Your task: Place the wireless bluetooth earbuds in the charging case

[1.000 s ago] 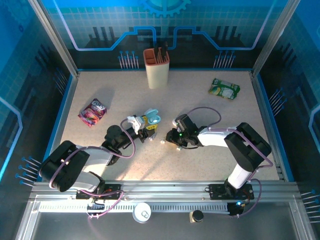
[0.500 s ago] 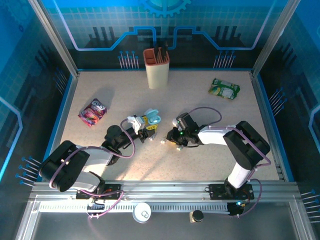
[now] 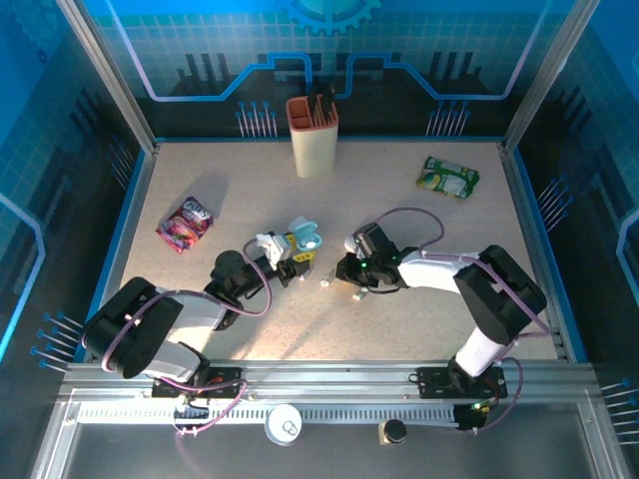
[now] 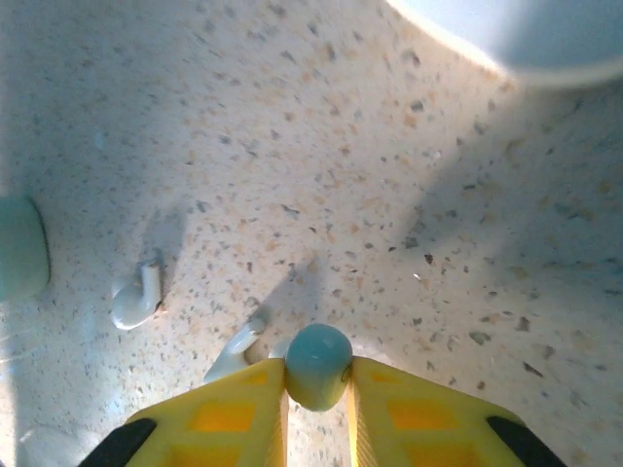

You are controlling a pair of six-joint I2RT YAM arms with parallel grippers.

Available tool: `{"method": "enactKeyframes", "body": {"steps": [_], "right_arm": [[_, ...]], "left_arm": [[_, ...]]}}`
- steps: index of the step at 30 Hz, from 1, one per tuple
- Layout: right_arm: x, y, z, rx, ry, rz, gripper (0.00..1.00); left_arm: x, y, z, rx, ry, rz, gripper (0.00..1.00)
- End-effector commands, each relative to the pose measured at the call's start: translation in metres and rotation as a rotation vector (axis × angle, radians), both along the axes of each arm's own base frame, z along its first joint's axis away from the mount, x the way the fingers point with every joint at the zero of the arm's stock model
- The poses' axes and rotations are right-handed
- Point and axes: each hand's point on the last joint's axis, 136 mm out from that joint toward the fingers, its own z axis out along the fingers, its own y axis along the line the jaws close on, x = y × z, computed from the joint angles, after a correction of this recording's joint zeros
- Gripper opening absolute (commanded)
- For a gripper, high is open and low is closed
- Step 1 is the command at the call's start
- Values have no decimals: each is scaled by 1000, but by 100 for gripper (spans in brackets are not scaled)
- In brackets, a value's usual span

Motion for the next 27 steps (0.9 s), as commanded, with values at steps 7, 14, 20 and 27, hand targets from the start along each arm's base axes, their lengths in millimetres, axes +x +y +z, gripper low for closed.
{"method": "enactKeyframes", "body": {"steps": [7, 14, 20, 27], "right_arm": [[-13, -21, 80, -142, -360, 272, 21], [-36, -16, 137, -166, -556, 475, 21], [-46, -2, 169, -179, -653, 597, 22], [-52, 17, 179, -201, -684, 695, 21]], "left_arm": [[-16, -9, -15, 67, 15, -105, 41], [-30, -14, -20, 87, 55, -191, 40], [-40, -17, -21, 106, 64, -244, 40], [-49, -21, -15, 105, 63, -300, 40]]}}
